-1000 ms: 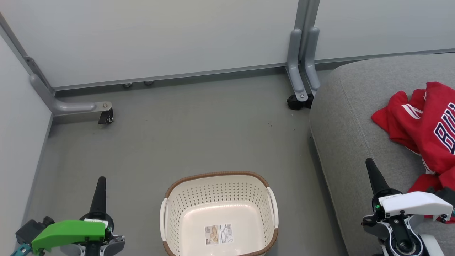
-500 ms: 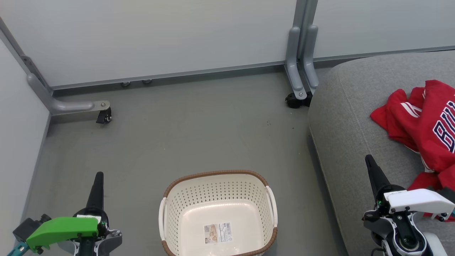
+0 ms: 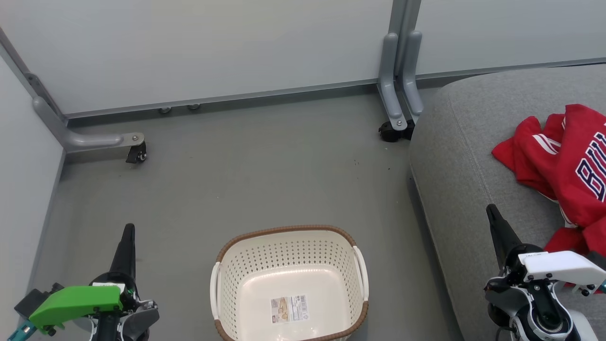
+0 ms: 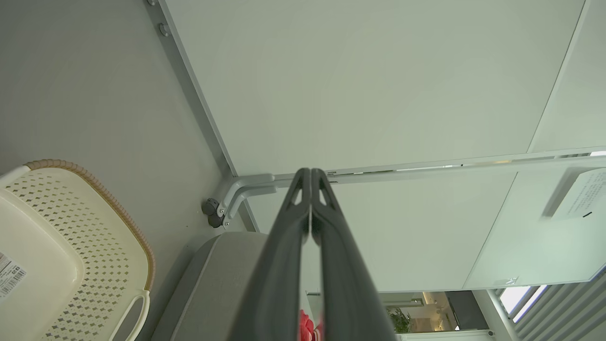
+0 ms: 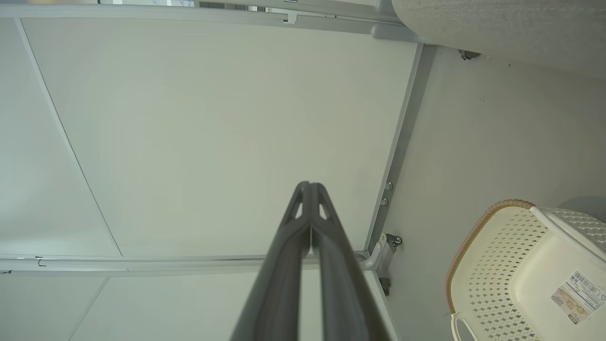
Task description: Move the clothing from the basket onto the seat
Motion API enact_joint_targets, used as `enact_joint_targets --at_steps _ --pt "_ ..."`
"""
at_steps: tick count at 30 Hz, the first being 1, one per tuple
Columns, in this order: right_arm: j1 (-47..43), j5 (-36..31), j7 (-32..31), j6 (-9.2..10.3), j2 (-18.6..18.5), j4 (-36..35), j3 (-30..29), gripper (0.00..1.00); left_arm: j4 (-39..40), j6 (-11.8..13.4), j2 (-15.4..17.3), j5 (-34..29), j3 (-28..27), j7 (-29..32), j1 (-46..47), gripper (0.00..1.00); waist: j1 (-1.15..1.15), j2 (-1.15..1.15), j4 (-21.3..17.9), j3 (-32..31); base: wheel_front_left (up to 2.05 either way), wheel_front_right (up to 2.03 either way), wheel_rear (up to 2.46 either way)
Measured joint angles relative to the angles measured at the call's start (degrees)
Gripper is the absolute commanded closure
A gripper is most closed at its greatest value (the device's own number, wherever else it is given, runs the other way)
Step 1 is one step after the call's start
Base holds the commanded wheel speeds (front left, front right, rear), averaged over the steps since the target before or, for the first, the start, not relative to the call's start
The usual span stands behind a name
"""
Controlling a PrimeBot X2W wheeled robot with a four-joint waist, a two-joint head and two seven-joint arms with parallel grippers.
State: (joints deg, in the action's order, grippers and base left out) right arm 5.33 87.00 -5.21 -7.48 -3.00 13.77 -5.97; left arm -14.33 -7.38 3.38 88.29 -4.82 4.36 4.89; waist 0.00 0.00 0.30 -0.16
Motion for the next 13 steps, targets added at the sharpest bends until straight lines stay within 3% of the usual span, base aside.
enact_joint_targets --at_steps 13 --pt "0.7 4.82 -1.29 0.0 0.13 0.18 -0.57 1.0 0.24 0.0 0.0 4.39 -0.69 1.45 0.81 1.0 0.0 0.0 -0.28 0.31 0.0 0.0 0.0"
